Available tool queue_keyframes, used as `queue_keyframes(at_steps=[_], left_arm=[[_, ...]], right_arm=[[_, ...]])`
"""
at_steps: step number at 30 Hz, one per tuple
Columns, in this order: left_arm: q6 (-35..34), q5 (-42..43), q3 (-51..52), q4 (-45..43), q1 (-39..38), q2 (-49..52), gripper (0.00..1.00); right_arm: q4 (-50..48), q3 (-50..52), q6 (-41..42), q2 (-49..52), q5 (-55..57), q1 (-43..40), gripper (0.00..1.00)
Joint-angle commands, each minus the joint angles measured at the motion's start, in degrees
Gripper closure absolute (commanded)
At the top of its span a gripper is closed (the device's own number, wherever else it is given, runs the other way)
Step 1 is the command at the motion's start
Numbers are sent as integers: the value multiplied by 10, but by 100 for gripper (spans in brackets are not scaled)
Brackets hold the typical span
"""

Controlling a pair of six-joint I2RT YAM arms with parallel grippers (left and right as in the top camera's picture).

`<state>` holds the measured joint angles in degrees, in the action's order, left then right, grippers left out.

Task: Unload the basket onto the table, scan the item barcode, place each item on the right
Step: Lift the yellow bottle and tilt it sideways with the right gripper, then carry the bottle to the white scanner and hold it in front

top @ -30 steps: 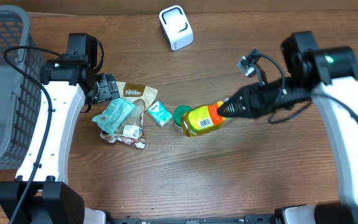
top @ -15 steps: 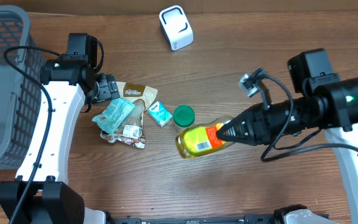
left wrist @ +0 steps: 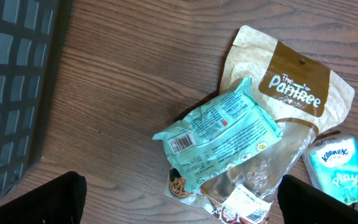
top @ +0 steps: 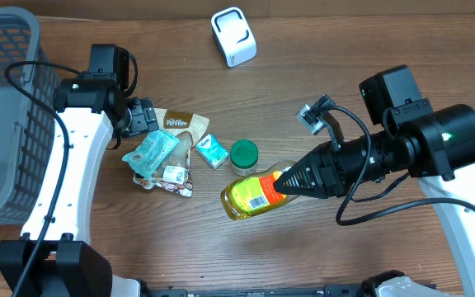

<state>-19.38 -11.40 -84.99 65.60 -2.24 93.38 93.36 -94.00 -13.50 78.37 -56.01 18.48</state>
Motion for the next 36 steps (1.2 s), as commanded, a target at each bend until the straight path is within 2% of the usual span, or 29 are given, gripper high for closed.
queue_keyframes(at_steps=[1,3,6,7,9,11,16,20,22,24,27,29,36], left_arm=[[-6,-2,-5,0,-1,3,1],[-6,-2,-5,0,-1,3,1],[-6,-2,-5,0,-1,3,0],[-6,-2,-5,0,-1,3,0],[-6,-2,-5,0,-1,3,1],[-6,-2,-5,0,-1,3,0],[-6,-2,-5,0,-1,3,1],[-6,-2,-5,0,-1,3,0],[-6,-2,-5,0,-1,3,1],[-6,-2,-5,0,-1,3,1],[-6,-2,-5,0,-1,3,0],[-6,-2,-5,0,-1,3,0],[-6,-2,-5,0,-1,3,0]], right_arm=[[-9,-1,5,-7,27,3,81],[-23,-1,25,-7,68,3,78],[-80,-1,128,-7,186,2,72],[-105,-1,167,-7,211,2,72],[-152,-2,186,-7,213,2,73],[-195,-8,223,-4,230,2,78],[-184,-115,237,58,279,2,83],[-126,-287,219,169,339,2,82],[-132,-361,190,229,381,3,82],[-212,-372,189,267,469,11,81],[-302,-372,152,308,537,32,89],[-342,-372,126,332,585,49,89],[-471,-372,-68,439,786,120,84]])
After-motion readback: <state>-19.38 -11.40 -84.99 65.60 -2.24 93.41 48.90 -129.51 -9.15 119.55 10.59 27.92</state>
